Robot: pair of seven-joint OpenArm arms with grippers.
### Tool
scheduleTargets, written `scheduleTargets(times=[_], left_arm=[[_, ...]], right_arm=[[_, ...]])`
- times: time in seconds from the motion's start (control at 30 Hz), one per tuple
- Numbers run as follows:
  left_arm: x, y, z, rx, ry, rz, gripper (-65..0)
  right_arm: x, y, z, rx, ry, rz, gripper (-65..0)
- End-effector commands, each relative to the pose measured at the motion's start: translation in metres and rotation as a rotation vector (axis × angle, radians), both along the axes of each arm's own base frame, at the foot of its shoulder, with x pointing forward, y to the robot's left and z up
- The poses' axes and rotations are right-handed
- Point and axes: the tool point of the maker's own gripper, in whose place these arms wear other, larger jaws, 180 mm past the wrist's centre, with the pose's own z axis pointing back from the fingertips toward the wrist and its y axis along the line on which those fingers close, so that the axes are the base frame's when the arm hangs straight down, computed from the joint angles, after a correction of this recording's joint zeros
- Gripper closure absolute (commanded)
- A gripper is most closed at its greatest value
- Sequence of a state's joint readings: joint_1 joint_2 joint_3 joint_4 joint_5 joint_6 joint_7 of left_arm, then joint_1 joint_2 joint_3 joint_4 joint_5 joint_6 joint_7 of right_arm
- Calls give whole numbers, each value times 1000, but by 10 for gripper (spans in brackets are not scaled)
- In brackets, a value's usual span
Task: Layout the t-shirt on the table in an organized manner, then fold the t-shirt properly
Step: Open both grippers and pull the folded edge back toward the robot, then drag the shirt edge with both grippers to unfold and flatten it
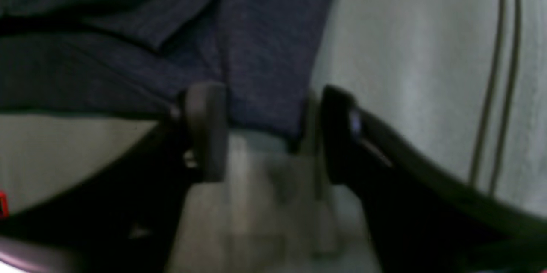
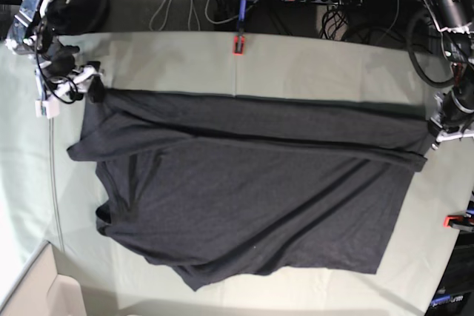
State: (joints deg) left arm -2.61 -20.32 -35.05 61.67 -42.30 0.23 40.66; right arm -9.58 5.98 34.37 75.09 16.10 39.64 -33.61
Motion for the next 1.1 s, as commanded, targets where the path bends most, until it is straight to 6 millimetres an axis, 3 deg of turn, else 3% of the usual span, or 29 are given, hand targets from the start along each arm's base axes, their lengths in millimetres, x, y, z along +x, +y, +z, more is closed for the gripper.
scheduleTargets(times=[0.0,0.1,0.13,0.23,0.3,0.43,0.53,0.6,0.7,0.83,1.07], left_arm=[[11,14,19,39,-46,7,-2],[11,14,19,39,-46,7,-2],[11,14,20,39,-48,6,-2],[12,13,23,38,-53,0,-2],[14,20,37,77,-75,-12,-2],[3,20,48,129,-81,-44,-2],[-10,20,47,149,-65,-55,-2],[-24,30,50,161,-63,-25,-2],[-44,45,49,172,-50,23,-2],[-61,51,42,177,-12,33,-2],[-76,51,32,179,29,34,-2]], right_arm=[[9,-5,10,-7,-46,0,-225],[3,4,5,-1,-26,28,-16],[-4,6,2,-1,-10,32,0],[-14,1,7,-27,-10,40,0],[-25,-10,18,-70,-22,26,0],[-45,-36,44,-164,-50,-11,0],[-64,-52,55,-210,-42,-55,0],[-78,-60,57,-230,-25,-74,0],[-99,-59,51,-231,20,-79,0],[-125,-49,41,-205,73,-85,0],[-143,-40,33,-181,99,-94,0]])
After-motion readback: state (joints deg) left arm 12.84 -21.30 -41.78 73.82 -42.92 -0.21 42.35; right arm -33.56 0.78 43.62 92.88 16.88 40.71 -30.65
